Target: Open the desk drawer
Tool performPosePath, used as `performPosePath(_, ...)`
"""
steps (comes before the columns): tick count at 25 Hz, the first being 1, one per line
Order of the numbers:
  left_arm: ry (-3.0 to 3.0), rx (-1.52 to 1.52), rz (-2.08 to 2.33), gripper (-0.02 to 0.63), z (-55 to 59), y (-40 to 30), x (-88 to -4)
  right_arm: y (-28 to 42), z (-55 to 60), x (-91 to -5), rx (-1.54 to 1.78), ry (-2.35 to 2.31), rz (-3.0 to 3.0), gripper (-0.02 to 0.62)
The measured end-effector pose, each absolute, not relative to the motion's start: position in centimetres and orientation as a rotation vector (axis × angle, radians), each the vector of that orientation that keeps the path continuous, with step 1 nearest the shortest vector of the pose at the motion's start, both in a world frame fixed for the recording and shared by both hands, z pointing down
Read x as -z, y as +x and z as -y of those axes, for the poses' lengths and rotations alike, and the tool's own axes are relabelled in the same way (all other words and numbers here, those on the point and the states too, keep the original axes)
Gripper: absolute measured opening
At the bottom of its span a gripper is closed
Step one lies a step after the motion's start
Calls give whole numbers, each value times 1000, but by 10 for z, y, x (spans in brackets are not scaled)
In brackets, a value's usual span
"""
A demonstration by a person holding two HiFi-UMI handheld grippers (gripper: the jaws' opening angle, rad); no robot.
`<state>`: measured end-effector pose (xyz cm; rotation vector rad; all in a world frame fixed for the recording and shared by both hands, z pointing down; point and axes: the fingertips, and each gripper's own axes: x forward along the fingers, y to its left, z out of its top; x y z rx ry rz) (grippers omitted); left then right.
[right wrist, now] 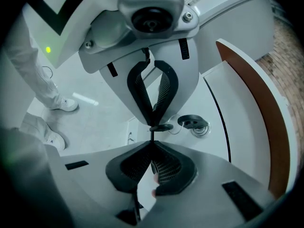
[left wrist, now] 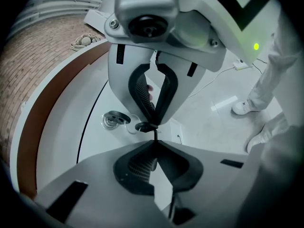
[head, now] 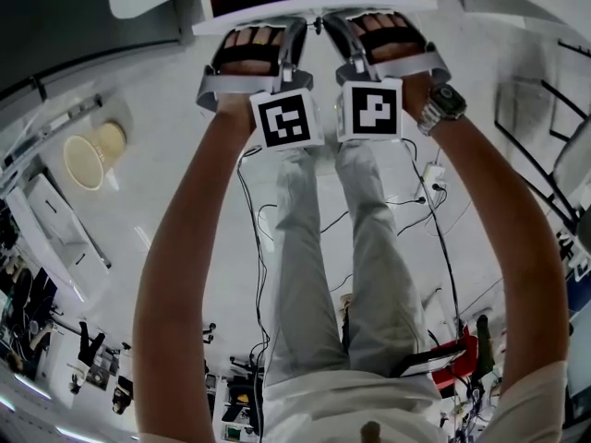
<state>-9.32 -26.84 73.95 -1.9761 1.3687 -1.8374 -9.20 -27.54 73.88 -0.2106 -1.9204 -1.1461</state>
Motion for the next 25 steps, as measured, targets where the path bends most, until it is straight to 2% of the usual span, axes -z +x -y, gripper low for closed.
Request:
performPosePath(10,-1988,1842,-1410,25,269,-79,-741,-74,276,-741,1160,-212,1928,37)
performPosePath(16,-2076,1733,-1571,54,268,-85,-735,-78,272,-739,1060,-184,1982,38)
performPosePath(18,-2129,1713,-1601,101,267,-85,-736,-78,270,-738,1046,-201,1992,71)
performPosePath(20,-2175,1666,-1666,143,268,-84,-735,-74,267,-739,1015,-220,2005,154)
performPosePath(25,-2197,1418,-2040,150,259,-89,-715,-58,276,-722,890,-75,2097,163)
